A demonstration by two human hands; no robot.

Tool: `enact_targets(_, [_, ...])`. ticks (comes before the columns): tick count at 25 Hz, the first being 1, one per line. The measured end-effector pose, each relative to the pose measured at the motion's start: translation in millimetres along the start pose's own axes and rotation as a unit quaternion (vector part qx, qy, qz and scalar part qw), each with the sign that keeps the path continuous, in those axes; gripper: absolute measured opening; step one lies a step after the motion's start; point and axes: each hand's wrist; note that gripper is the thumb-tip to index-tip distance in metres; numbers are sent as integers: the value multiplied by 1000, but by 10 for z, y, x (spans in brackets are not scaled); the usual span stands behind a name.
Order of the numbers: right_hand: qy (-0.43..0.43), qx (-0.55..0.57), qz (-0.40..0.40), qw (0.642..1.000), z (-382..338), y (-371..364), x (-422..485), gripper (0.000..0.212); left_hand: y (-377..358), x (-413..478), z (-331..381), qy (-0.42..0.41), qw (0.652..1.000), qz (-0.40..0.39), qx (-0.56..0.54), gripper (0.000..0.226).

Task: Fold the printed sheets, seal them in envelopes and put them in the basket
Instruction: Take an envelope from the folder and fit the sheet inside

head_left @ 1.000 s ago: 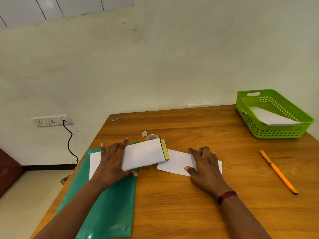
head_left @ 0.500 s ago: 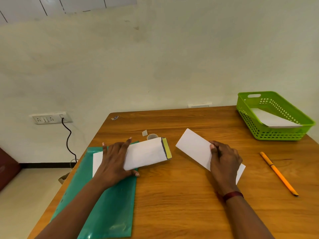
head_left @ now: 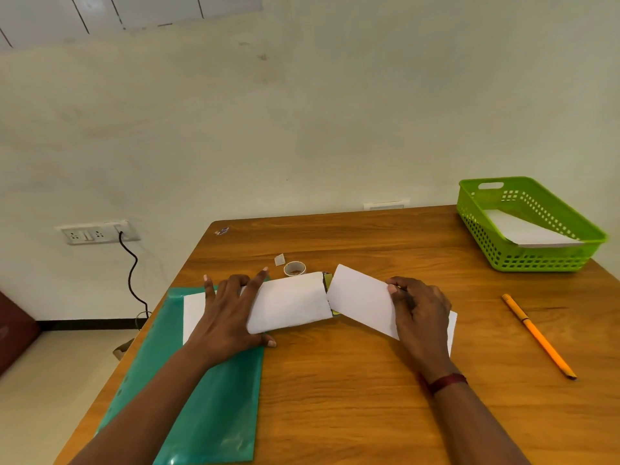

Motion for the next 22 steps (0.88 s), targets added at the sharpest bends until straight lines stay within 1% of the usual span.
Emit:
enact_targets(5, [14,-14,-37,999,5,-6,7,25,62,20,63,-12,1000,-13,14,123])
enact_targets(9, [28,-20,-44,998,14,-4,18,23,80,16,92,-26,999,-29,32,123])
enact_targets(12, [53,-61,-51,995,35,-30,7,22,69,29,132,-39,997,-44,45,122])
enact_targets(16, [94,-117,-74,986,31,-79,-53,31,59,96,243,-62,995,-53,57,118])
enact_targets(19, [78,-105,-90,987,-13,-95,-83,20,18,178,392,-78,995,-50,47,115])
enact_targets(22, [73,-95,-95,988,-61,-116,-130,8,-48,255,552,-88,995,-31,38,108])
Point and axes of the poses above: each hand's wrist, its own x-axis towards the middle knuckle, its own y-axis out of the back of the hand, z = x × y, and after that the axes turned 13 degrees about -y, right-handed
